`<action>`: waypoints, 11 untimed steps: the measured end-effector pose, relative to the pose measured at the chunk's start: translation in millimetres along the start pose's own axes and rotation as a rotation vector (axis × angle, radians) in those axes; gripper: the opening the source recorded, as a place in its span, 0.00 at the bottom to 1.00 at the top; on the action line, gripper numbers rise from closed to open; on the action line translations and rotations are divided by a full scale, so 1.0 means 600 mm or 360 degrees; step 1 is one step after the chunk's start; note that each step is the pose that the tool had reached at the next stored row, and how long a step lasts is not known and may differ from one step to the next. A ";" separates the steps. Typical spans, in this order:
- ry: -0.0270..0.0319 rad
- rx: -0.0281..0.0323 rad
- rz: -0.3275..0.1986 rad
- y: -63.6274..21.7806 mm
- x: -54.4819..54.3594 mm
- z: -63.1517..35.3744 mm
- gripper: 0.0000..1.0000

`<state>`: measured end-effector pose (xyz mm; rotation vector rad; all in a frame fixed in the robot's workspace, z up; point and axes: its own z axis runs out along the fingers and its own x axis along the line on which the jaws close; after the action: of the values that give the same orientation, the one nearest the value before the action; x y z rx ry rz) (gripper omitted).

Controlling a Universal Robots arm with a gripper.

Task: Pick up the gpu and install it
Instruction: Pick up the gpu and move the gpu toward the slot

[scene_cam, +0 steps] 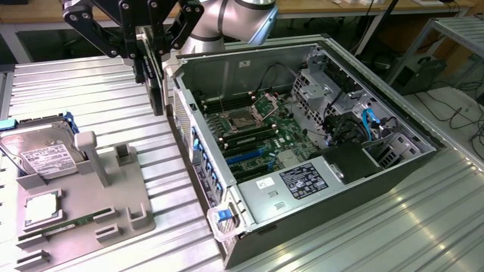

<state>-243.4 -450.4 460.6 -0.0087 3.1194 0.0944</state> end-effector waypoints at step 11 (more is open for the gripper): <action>0.00001 0.00001 0.0000 0.000 -0.018 0.000 0.28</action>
<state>-232.5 -450.4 460.6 -0.0087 3.1195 0.0943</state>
